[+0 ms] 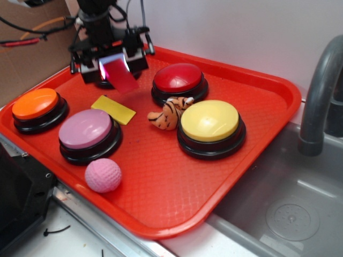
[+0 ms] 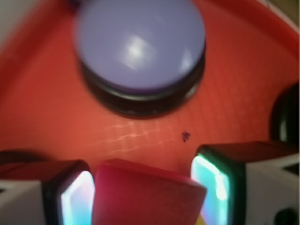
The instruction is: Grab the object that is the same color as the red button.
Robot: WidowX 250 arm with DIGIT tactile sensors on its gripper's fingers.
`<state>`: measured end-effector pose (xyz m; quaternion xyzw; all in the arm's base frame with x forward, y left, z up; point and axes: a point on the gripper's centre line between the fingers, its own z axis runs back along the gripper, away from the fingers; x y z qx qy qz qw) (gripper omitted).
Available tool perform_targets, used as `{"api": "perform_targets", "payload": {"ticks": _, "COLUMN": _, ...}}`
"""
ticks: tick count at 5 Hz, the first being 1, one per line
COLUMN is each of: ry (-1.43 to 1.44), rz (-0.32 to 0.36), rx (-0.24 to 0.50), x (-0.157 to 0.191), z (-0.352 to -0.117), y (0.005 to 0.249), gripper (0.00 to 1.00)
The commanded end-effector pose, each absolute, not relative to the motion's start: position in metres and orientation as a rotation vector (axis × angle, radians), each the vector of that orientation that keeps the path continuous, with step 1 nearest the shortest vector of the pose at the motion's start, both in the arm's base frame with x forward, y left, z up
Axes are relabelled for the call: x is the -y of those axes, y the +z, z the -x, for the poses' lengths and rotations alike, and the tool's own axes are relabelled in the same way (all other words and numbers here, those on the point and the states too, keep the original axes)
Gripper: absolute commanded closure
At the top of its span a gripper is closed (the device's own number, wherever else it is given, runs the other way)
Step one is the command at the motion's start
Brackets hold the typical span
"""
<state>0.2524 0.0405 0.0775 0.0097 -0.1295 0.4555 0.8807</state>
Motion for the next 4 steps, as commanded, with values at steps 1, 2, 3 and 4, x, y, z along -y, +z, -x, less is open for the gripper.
{"api": "perform_targets", "payload": {"ticks": 1, "ry": 0.531, "rz": 0.13, "rx": 0.137, "x": -0.015, "z": -0.248, "y": 0.173, "gripper": 1.0}}
{"api": "perform_targets", "payload": {"ticks": 2, "ry": 0.306, "rz": 0.159, "rx": 0.095, "x": 0.004, "z": -0.233, "y": 0.2, "gripper": 1.0}}
{"api": "perform_targets", "payload": {"ticks": 3, "ry": 0.239, "rz": 0.154, "rx": 0.082, "x": 0.013, "z": -0.216, "y": 0.228, "gripper": 1.0}}
{"api": "perform_targets", "payload": {"ticks": 4, "ry": 0.245, "rz": 0.137, "rx": 0.092, "x": 0.012, "z": -0.213, "y": 0.231, "gripper": 1.0}}
